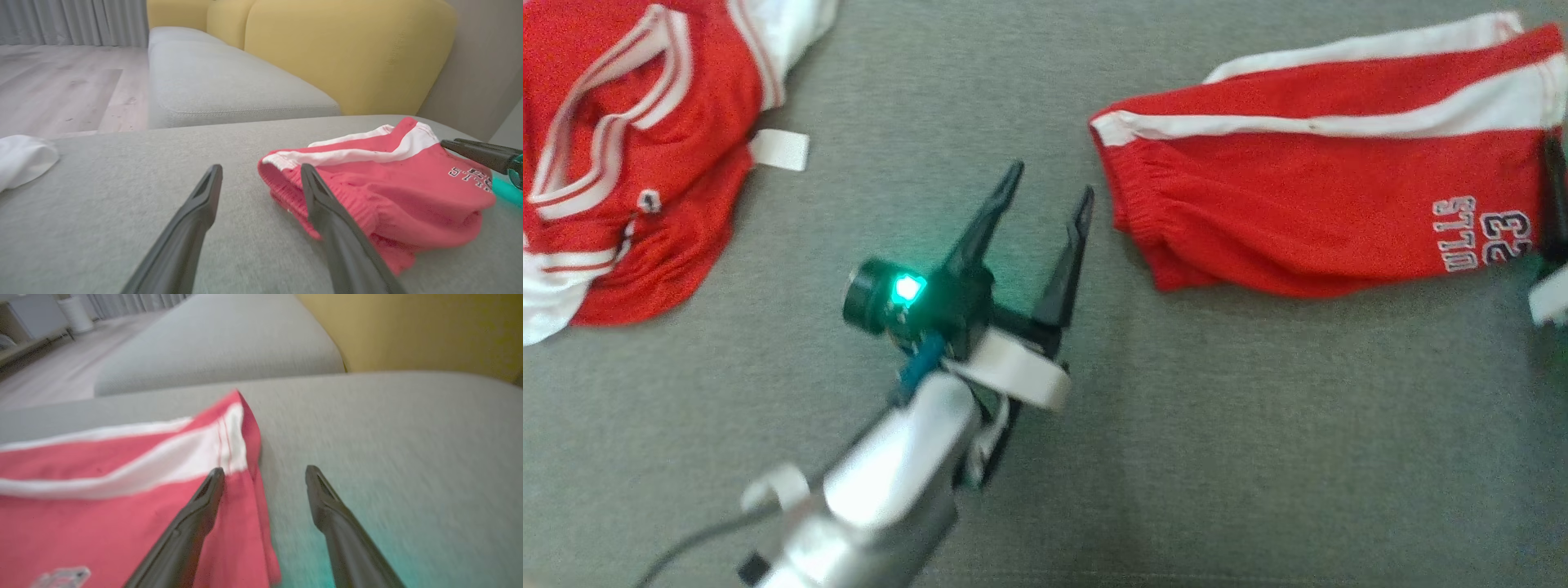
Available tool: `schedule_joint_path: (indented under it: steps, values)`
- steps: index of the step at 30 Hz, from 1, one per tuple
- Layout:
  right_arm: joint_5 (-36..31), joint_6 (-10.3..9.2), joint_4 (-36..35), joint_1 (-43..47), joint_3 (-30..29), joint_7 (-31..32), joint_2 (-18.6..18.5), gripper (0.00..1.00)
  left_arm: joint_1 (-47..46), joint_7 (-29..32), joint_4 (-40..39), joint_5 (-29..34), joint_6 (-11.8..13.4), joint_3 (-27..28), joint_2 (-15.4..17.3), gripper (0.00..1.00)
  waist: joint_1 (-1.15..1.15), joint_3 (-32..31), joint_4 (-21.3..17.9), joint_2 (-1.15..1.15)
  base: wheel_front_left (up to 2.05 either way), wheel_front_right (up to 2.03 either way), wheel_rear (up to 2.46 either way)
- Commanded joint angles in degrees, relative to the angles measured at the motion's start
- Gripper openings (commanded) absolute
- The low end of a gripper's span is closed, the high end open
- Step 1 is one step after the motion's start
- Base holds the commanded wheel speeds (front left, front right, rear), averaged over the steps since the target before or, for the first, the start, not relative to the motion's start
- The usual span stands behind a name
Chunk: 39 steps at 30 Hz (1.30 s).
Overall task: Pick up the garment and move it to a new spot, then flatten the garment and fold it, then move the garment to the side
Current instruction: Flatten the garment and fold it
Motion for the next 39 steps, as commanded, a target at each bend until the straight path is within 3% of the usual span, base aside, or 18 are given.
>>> schedule_joint_path:
  steps: [1, 4, 7, 16, 17, 18, 19, 20, 27, 36, 39]
  values:
    - [1.4, 0.39, 0.4, 1.2, 1.4, -0.1, -2.2, 1.0, 1.1, -0.6, -4.0, 2.1, 2.2, 2.4, -0.2, 1.0, 0.01, -1.5, 2.2, 0.0, 0.0, 0.0, 0.0]
    - [4.5, 0.39, 3.0, 1.3, 2.7, 0.8, -3.0, 1.0, 6.6, -0.6, -12.2, 7.5, 6.9, 5.0, -0.9, 1.0, 0.01, -2.2, 4.2, 0.0, 0.0, 0.0, 0.0]
    - [8.0, 0.39, 4.3, 0.7, 3.2, 1.9, -4.2, 1.0, 11.9, -0.7, -18.9, 11.8, 9.6, 7.1, -1.3, 1.0, 0.01, -2.3, 6.0, 0.0, 0.0, 0.0, 0.0]
    - [12.9, 0.39, 8.4, -0.6, 7.8, 13.2, -6.4, 1.0, 19.0, -0.7, -26.1, 16.8, 9.5, 10.5, -2.0, 1.0, 0.01, -4.7, 8.8, 0.0, 0.0, 0.0, 0.0]
    - [13.5, 0.39, 8.5, -0.6, 8.4, 14.8, -6.4, 0.91, 19.3, -0.7, -26.3, 17.0, 9.2, 10.8, -2.1, 1.0, 0.01, -5.0, 8.8, 0.0, 0.0, 0.0, 0.0]
    - [14.1, 0.39, 8.3, -0.6, 8.9, 16.1, -6.3, 0.41, 19.5, -0.7, -26.5, 17.2, 9.0, 11.1, -2.1, 1.0, 0.01, -5.2, 8.8, 0.0, 0.0, 0.0, 0.0]
    - [14.7, 0.39, 8.1, -0.6, 9.4, 17.0, -6.3, 0.17, 19.7, -0.7, -26.6, 17.4, 8.8, 11.4, -2.2, 1.0, 0.01, -5.4, 8.7, 0.0, 0.0, 0.0, 0.0]
    - [15.2, 0.39, 7.8, -0.7, 9.8, 17.6, -6.5, 0.0, 19.9, -0.7, -26.6, 17.5, 8.6, 11.7, -2.2, 1.0, 0.01, -5.5, 8.6, 0.0, 0.0, 0.0, 0.0]
    - [15.8, 0.39, 7.7, -1.4, 10.3, 15.2, -8.3, 0.0, 21.0, -0.7, -26.7, 18.2, 7.3, 13.3, -2.4, 1.0, 0.01, -6.5, 6.5, 0.0, 0.0, 0.0, 0.0]
    - [15.5, 0.39, 6.3, -2.2, 10.3, 14.7, -18.1, 0.0, 21.5, -0.7, -26.4, 19.0, 5.3, 14.6, -2.8, 1.0, 0.01, -7.2, 3.0, 0.0, 0.0, 0.0, 0.0]
    - [14.7, 0.39, 3.4, -4.5, 10.3, 14.6, -19.4, 0.0, 21.5, -0.7, -26.2, 19.2, 4.8, 14.9, -2.9, 1.0, 0.01, -7.5, 2.1, 0.0, 0.0, 0.0, 0.0]
